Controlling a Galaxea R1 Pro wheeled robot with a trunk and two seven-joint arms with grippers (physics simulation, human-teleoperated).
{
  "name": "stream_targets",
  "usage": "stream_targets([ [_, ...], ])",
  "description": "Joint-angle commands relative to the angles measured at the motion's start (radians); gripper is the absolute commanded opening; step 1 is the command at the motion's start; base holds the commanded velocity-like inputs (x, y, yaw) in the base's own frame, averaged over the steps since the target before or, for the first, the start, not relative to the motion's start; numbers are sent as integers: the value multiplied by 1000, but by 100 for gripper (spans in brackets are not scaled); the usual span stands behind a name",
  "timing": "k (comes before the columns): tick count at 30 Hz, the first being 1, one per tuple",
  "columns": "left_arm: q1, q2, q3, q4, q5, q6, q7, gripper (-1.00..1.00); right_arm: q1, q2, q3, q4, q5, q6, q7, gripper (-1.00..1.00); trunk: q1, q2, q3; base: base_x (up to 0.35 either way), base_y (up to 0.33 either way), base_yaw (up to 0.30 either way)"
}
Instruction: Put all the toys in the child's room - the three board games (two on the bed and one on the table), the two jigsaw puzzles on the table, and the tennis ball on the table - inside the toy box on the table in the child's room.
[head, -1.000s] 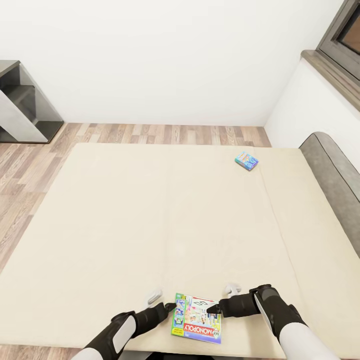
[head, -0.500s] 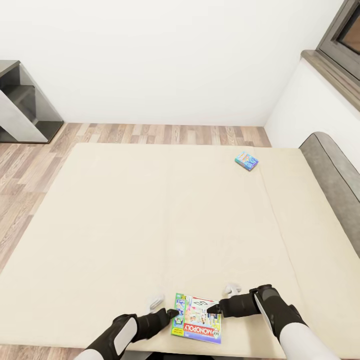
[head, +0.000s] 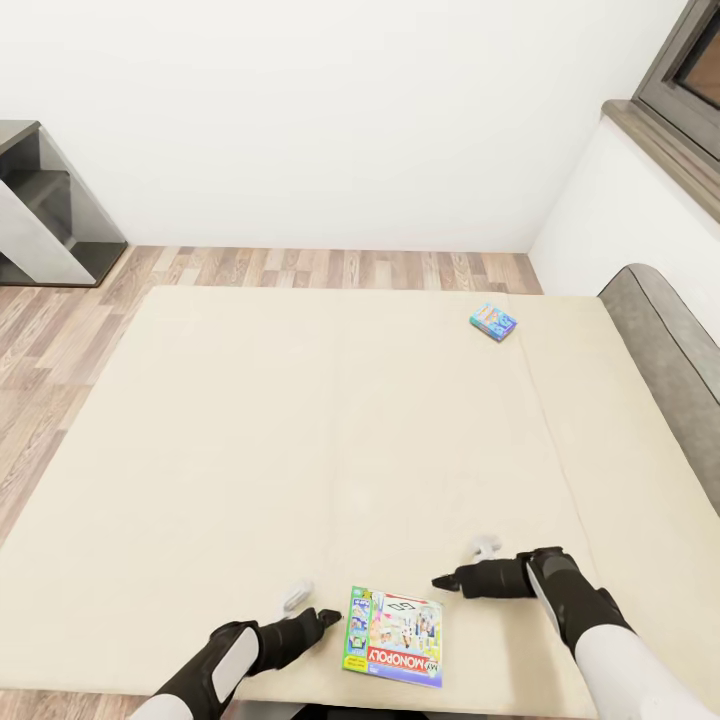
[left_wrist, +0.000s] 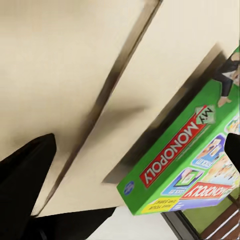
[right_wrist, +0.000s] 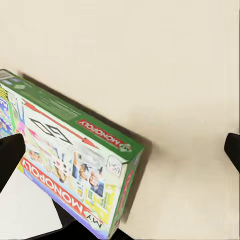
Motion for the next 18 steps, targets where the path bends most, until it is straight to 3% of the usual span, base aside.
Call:
stream_targets([
  [1, 0, 6, -2, -1, -1, -2, 1, 100, 0, -1, -6, -7, 9, -1, 2, 100, 0, -1, -1, 0, 0, 0],
  [18, 0, 6, -2, -1, -33, -20, 1, 100, 0, -1, -6, -23, 9, -35, -28, 100, 0, -1, -1, 0, 0, 0],
])
